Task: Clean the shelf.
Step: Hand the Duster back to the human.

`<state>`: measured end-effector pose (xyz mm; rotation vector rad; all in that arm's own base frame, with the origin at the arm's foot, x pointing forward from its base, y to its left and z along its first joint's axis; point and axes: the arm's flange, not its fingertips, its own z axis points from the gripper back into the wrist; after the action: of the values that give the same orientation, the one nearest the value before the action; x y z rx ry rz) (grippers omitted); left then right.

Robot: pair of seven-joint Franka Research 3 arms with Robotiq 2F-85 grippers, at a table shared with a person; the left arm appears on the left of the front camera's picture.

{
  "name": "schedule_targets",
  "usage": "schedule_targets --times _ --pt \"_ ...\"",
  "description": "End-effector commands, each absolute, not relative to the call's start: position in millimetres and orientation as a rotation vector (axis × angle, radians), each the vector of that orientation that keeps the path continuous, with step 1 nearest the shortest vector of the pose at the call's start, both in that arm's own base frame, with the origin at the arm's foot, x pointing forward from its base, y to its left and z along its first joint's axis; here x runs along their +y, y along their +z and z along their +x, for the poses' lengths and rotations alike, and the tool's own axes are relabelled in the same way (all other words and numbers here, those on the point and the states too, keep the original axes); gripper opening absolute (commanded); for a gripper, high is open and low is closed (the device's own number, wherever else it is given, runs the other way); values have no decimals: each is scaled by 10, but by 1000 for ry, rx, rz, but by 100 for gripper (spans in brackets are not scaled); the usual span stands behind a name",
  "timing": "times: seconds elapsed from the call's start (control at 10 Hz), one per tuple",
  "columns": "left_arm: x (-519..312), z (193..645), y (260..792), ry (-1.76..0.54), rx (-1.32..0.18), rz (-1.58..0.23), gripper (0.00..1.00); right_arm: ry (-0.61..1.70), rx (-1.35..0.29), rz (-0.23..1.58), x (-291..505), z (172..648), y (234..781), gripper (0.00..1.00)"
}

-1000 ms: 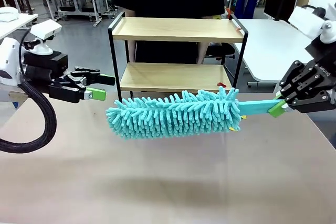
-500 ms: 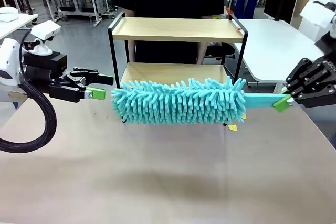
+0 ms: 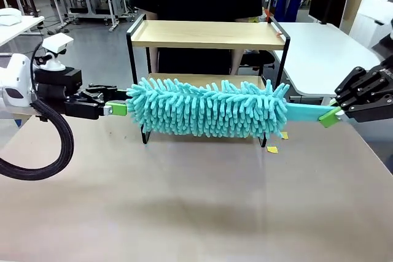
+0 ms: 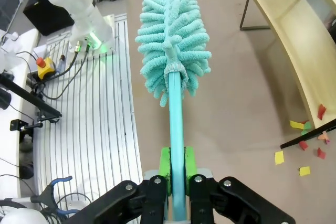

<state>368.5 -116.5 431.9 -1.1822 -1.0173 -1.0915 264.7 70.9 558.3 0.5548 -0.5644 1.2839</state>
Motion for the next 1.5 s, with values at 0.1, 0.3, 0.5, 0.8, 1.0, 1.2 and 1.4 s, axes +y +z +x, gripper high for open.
schedule_targets --times 0.1,0.3,0.5,0.8,1.0,1.2,1.4 --pt "-1179 3398 4276 -1094 -1062 -1272 100 1296 -577 549 699 2647 5602 13" --pt "-1195 3349 4295 -1109 -1054 -1313 100 1296 -577 549 699 2647 5602 13" --pt "-1288 3267 4304 -1140 -1049 -1332 100 1296 -577 549 699 2647 5602 13" --pt "-1496 3180 4280 -1176 -1048 -1306 100 1296 -577 549 699 2647 5602 13" --pt "-1623 3103 4290 -1179 -1054 -1301 100 1296 -577 549 699 2647 5602 13" --pt "-1754 3014 4341 -1165 -1066 -1325 100 1296 -577 549 699 2647 5602 13" --pt "-1946 2963 4369 -1170 -1057 -1331 100 1296 -577 549 699 2647 5602 13"
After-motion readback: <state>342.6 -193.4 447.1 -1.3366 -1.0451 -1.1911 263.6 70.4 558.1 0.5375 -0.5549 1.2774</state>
